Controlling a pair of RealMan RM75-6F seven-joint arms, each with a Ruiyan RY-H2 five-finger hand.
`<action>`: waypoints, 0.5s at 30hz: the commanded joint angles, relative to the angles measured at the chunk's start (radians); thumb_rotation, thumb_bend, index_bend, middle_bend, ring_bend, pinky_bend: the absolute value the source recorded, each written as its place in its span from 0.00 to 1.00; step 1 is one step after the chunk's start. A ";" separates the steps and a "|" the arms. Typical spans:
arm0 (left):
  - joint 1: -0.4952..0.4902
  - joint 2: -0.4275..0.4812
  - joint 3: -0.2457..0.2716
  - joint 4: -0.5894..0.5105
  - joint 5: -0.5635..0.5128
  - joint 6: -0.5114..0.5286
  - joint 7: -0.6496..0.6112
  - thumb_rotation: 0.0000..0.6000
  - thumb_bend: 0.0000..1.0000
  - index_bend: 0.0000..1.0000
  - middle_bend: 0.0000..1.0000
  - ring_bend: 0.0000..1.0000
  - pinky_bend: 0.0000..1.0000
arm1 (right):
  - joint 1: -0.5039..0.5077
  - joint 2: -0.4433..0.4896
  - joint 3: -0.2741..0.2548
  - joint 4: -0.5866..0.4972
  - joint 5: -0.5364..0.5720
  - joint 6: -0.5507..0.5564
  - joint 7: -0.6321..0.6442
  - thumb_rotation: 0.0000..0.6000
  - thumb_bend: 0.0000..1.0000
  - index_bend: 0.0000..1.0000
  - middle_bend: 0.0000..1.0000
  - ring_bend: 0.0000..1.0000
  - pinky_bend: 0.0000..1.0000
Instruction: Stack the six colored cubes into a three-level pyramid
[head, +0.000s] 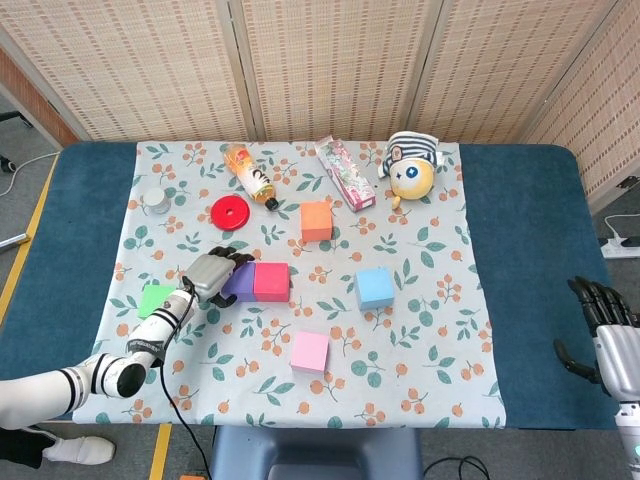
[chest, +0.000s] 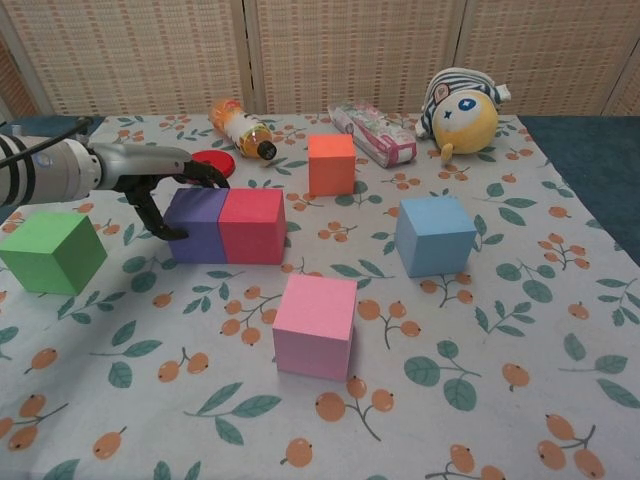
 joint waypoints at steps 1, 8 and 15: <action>0.000 0.003 0.002 -0.007 -0.002 0.003 0.004 1.00 0.36 0.10 0.11 0.00 0.09 | 0.000 0.000 0.000 0.000 -0.001 0.001 0.001 1.00 0.00 0.00 0.05 0.00 0.06; -0.001 0.014 0.006 -0.026 -0.008 -0.001 0.005 1.00 0.36 0.07 0.05 0.00 0.08 | -0.002 0.002 -0.001 0.000 -0.005 0.005 0.004 1.00 0.00 0.00 0.05 0.00 0.06; 0.047 0.075 -0.016 -0.105 0.046 0.082 -0.044 1.00 0.36 0.05 0.01 0.00 0.06 | 0.015 0.023 0.003 -0.004 -0.009 -0.022 0.037 1.00 0.00 0.00 0.05 0.00 0.06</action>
